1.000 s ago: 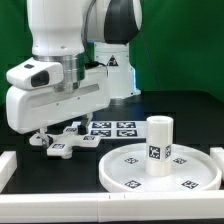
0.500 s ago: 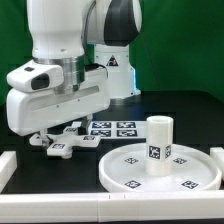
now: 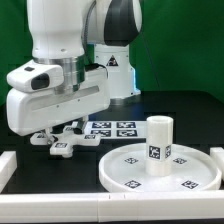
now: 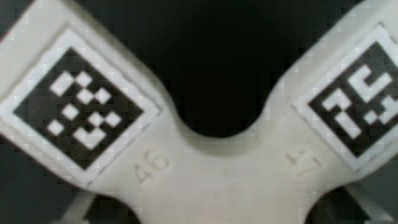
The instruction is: Assemble round table
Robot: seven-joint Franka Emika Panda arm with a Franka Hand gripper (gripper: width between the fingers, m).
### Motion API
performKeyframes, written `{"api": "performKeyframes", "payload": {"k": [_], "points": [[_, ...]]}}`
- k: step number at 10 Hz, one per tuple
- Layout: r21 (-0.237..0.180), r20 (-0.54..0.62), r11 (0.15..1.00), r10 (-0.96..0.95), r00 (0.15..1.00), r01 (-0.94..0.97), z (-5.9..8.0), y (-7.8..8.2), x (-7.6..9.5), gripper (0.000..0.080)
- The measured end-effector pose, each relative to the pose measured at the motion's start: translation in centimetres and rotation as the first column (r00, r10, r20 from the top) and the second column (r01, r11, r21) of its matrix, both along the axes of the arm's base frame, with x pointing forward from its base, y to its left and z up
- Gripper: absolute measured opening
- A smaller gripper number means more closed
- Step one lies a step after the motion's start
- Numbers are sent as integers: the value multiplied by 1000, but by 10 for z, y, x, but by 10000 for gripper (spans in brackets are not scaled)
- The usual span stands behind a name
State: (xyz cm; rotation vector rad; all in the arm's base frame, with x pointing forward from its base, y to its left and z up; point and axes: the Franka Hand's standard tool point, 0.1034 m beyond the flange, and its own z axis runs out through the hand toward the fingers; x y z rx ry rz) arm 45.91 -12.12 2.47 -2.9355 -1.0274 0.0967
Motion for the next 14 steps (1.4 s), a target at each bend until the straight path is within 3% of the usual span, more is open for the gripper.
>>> {"api": "performKeyframes", "payload": {"k": [2,5,6,8,12,14], "points": [[5,-12,1000,-10,1000,10,9,10,3,445],[17,-75,996,-89,993,91,55,55,11,446],[8,-102,988,-155,983,156,74,76,23,446],[-4,-79,969,-247,966,248,112,119,65,446],[1,-74,976,-216,974,217,108,118,66,446],[3,-66,974,-225,972,226,112,129,71,446]]}}
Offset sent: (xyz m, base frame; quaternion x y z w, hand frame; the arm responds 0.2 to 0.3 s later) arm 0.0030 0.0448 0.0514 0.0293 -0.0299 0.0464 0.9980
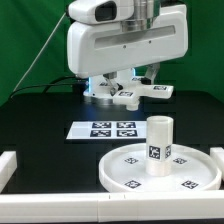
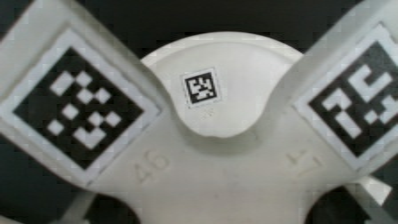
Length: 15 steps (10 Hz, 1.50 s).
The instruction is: Assemble round table
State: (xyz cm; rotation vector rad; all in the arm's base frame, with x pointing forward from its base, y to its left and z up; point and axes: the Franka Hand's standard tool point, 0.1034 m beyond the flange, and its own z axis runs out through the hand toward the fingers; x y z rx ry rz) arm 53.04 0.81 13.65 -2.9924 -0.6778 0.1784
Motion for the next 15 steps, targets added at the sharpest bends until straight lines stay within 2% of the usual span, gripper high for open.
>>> {"api": "performKeyframes", "payload": {"k": [2,3,7,9,13,15], "points": [[9,23,999,31,999,-32,3,17,19,446],[13,34,998,69,997,-69,3,20,27,446],[14,30,997,70,997,-70,1,21,26,446],[16,38,997,78,996,-79,-3,25,28,446],[14,74,992,120,990,-121,-12,24,29,448],[14,77,992,121,990,-123,-13,26,29,448]]}}
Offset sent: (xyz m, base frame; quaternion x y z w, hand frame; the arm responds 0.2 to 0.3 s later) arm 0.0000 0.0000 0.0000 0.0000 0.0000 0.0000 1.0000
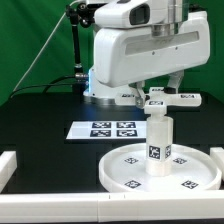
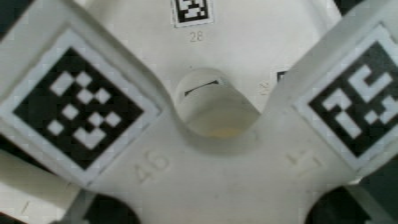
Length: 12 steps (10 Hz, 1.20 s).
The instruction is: Assemble round table
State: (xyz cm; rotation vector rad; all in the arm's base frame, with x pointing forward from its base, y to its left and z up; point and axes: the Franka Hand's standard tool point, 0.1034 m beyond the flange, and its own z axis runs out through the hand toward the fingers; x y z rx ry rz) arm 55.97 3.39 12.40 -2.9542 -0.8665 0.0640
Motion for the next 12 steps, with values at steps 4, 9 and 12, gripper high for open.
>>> {"api": "performKeyframes", "payload": {"k": [4,9,12], "points": [[0,5,1000,0,1000,0,0,1,-2,448],[0,-5,1000,4,1000,-4,-3,4,-8,448],[0,-16,1000,5,1000,-5,-10,4,-9,448]]}}
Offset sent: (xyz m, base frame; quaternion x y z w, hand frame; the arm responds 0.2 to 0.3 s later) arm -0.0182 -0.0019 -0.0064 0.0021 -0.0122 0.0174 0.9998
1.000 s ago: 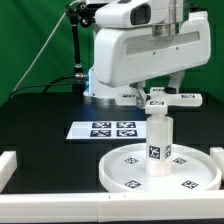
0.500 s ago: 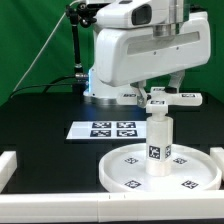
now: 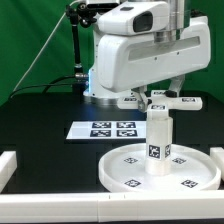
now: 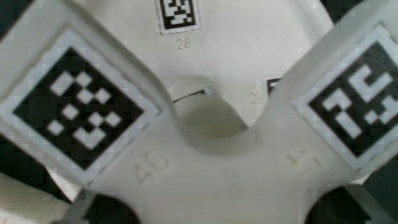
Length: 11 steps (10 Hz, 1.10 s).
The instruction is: Assemble round table
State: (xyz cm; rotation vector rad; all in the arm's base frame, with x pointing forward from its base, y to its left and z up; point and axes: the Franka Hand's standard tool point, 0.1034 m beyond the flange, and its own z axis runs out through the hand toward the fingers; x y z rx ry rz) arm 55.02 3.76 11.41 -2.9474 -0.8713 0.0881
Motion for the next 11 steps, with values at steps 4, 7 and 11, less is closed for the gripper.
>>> {"api": "performKeyframes", "payload": {"k": [4,7,11], "points": [[0,-18,1000,1,1000,-1,-12,-1,-4,448],[0,-17,1000,1,1000,-1,-13,-2,-4,448],[0,-17,1000,1,1000,-1,-13,-2,-4,448]]}}
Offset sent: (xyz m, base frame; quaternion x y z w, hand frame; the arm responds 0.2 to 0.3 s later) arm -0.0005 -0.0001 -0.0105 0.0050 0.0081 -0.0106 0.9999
